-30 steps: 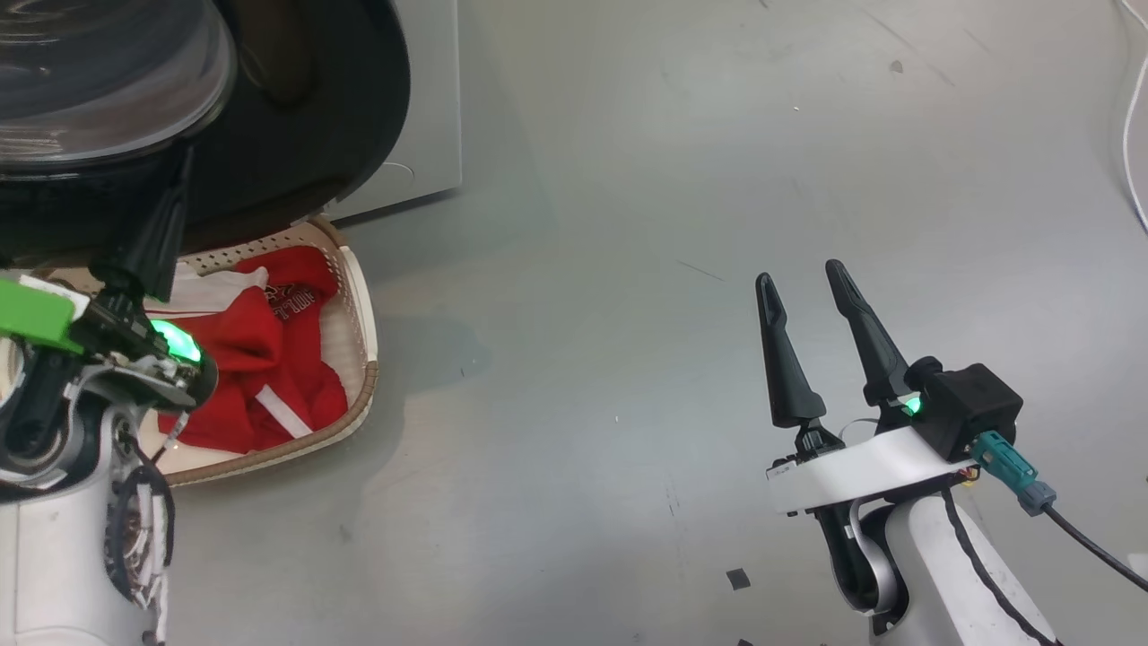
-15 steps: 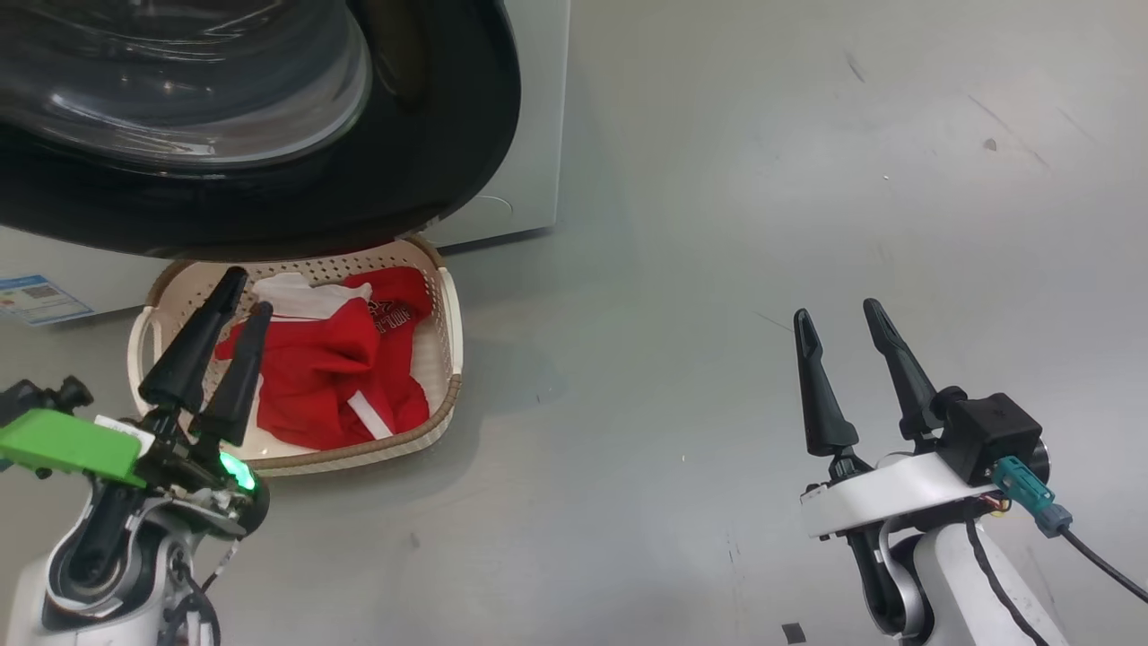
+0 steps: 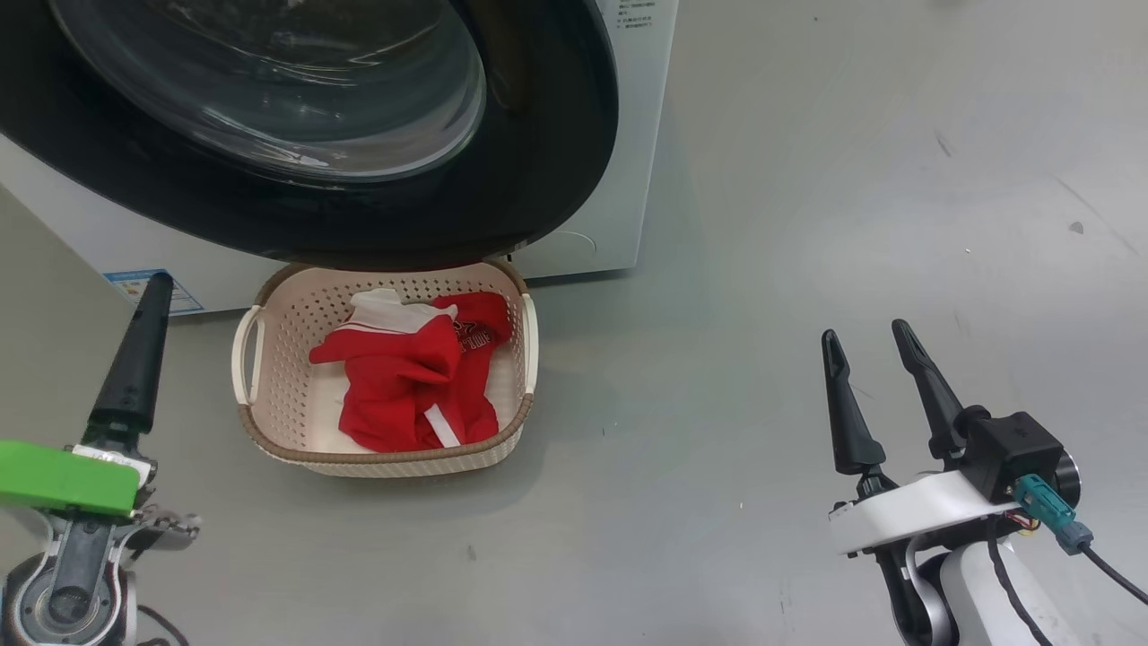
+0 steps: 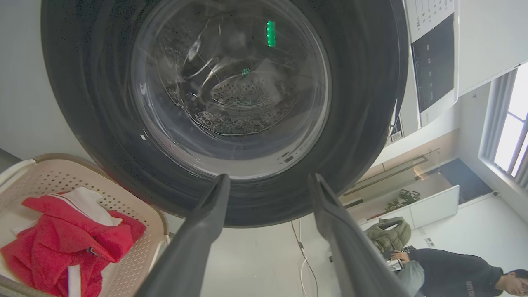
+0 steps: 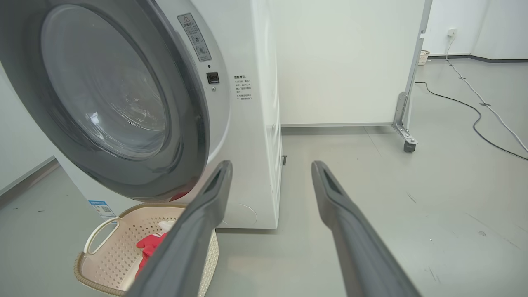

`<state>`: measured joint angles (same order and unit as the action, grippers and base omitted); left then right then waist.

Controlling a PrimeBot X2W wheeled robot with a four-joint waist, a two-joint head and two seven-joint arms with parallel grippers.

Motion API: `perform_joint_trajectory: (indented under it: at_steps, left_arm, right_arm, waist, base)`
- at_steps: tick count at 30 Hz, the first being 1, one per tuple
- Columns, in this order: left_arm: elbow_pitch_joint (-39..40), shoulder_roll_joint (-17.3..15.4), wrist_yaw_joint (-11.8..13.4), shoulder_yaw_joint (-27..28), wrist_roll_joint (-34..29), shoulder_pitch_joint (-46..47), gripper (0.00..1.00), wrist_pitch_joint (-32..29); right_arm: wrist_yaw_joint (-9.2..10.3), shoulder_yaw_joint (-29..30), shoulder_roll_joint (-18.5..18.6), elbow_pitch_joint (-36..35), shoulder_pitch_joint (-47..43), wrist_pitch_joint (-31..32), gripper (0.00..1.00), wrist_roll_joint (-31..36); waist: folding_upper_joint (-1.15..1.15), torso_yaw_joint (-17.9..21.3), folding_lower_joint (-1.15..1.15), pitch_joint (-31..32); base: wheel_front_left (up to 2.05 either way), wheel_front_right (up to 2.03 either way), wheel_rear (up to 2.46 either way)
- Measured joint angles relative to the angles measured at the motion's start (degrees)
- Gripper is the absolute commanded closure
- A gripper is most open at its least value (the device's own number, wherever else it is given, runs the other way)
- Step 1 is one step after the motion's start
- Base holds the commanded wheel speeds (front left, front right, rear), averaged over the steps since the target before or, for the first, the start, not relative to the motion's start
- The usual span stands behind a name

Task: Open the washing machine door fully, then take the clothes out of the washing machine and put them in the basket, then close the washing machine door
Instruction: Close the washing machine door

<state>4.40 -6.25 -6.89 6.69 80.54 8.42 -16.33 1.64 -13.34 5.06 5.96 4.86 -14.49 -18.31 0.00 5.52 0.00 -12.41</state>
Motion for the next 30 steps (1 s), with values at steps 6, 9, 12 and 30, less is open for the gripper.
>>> perform_joint_trajectory:
  at_steps: [6, 9, 12, 30]
  left_arm:
    - [3.34, -6.04, -0.01, -1.91, -18.39, -3.27, 0.00, 8.77]
    - [3.53, -10.33, -0.03, -1.89, -25.51, -5.42, 0.00, 13.72]
    - [3.81, -11.12, -0.02, -3.09, -32.54, -6.96, 0.00, 17.12]
    - [1.22, -8.80, 10.56, -12.35, -56.48, -16.05, 0.00, 24.15]
  right_arm:
    - [-0.01, 0.64, 0.32, -0.13, -0.72, 0.00, 0.00, 0.60]
    - [-0.05, 0.87, 0.41, -0.32, -0.73, 0.00, 0.00, 0.86]
    - [-0.07, 1.07, 0.45, -0.38, -0.76, 0.00, 0.00, 1.01]
    - [-0.49, 0.78, 0.13, 0.25, -6.35, 0.00, 0.00, 1.35]
  waist:
    - [0.00, -1.95, 0.00, 1.44]
    - [0.00, -2.55, 0.00, 2.02]
    - [0.00, -2.90, 0.00, 2.55]
    - [0.00, -3.43, 0.00, 6.43]
  base:
    - [0.00, 0.00, 0.00]
    - [0.00, 0.00, 0.00]
    - [0.00, 0.00, 0.00]
    - [0.00, 0.00, 0.00]
